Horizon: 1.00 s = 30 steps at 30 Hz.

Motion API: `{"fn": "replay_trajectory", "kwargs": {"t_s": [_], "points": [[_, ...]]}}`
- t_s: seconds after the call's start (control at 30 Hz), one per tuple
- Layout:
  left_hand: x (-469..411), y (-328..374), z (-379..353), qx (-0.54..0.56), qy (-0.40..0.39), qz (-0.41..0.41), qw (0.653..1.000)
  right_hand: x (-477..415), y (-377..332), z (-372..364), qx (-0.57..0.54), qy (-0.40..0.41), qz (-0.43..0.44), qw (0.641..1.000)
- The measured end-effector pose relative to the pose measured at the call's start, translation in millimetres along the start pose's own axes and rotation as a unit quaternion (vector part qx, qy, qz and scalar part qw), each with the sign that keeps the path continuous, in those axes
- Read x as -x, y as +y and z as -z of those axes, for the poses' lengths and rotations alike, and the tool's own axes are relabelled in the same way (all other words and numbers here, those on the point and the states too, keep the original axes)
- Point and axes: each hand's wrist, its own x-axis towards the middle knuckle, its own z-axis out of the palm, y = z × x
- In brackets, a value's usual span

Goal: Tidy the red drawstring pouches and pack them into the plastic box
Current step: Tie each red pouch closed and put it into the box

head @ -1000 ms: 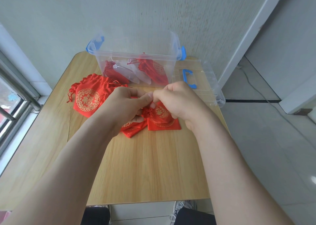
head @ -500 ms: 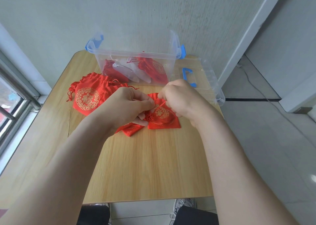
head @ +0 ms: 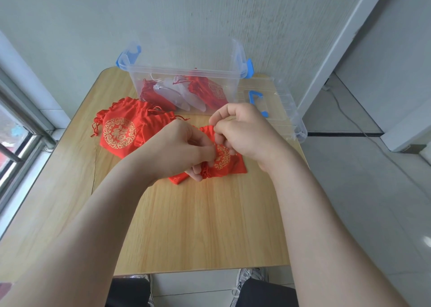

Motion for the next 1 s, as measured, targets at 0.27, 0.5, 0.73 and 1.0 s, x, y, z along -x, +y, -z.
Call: {"fn": "replay_trajectory", "kwargs": {"t_s": [0.27,0.5,0.73,1.0], "points": [[-6,-6,3,0.061,0.061,0.017,0.996,-2,3,4,-0.096,0.042,0.013,0.994],[-11,-10,6,0.105,0.101,0.037,0.989,3,2,-3,0.105,0.040,0.149,0.982],[-11,-11,8,0.124,0.116,0.058,0.984,3,3,-5,0.164,0.035,0.173,0.970],[-8,-14,8,0.060,0.115,0.024,0.991,-4,13,-14,0.218,0.073,0.198,0.953]]}}
